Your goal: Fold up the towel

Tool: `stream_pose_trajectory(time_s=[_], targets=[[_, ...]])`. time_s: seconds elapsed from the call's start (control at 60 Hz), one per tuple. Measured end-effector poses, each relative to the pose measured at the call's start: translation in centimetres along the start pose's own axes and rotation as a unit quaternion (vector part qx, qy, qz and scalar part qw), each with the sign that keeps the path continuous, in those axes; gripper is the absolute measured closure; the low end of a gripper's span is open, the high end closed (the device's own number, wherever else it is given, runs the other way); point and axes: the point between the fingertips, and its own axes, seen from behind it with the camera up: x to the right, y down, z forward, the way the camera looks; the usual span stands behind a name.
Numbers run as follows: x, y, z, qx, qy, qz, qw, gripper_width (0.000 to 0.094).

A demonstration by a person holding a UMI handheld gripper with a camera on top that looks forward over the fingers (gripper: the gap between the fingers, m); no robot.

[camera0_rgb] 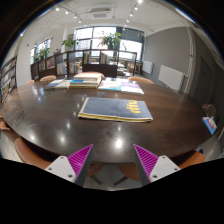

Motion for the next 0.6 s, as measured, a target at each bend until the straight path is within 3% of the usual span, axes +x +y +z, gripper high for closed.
stream_pose_trajectory(time_s=[0.3,0.467,0.6], targets=[[-12.0,-7.9,14.3,-0.013,-0.051,-0.008,0.999,0.0151],[-14.6,-12.1,22.7,-0.015,-0.043,-0.004,0.999,0.0160],[-15.6,-13.2,27.6,-0.021,-0.037,-0.001,0.999,0.0246]])
